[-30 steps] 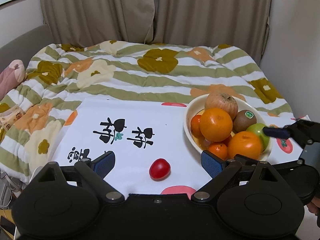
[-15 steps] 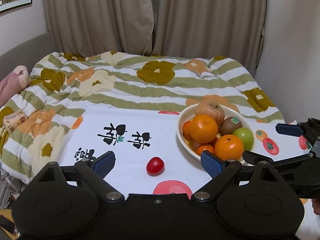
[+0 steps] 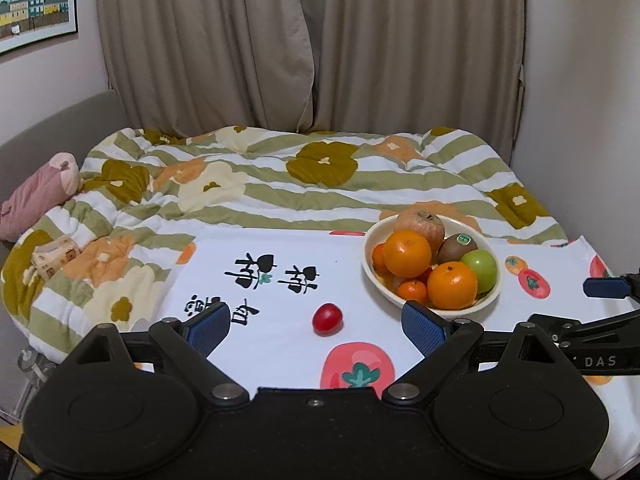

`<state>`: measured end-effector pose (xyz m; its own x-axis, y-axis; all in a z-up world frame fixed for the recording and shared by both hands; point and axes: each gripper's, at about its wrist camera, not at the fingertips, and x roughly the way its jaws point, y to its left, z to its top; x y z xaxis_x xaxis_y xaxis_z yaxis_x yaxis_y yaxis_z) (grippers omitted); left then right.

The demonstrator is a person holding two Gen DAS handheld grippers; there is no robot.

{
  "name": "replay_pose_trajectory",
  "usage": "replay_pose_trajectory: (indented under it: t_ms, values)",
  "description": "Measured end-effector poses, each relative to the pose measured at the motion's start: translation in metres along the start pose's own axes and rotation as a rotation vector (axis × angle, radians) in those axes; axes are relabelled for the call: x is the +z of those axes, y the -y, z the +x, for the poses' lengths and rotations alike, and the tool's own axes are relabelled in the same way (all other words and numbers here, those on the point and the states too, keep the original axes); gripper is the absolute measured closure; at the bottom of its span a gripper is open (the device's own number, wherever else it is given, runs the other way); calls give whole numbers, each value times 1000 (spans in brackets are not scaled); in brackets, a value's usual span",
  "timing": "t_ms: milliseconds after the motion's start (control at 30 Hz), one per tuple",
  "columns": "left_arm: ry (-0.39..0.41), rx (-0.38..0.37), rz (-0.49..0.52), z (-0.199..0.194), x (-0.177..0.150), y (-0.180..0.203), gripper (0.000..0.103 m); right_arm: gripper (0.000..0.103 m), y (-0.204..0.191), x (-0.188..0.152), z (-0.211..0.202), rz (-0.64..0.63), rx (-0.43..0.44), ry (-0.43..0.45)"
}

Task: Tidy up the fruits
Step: 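Withdraw both tools toward the red tomato and green apple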

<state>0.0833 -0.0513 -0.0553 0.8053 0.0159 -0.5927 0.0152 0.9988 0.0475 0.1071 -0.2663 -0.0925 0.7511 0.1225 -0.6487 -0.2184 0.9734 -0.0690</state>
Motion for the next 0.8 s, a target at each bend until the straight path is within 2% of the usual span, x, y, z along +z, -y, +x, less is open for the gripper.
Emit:
replay_pose_trajectory:
  t_ms: [100,267,533,733,800]
  values:
    - [-11,8,30,2,-5,-4,8,2,2,-7,1,43,-22,-22]
    - [-23,-34,89,11,-6,-18,8,2,-1,-18,0,156,-84,-48]
    - [-47,-169,241,48,-5,-37,10,2,-21,-36,8,345,-181,-93]
    - [-70,-242,331,95,-3,-40,19,3,-39,-42,25,422,-249,-103]
    - [-79,-260,348,109,-1,-40,24,3,-43,-44,30,452,-272,-104]
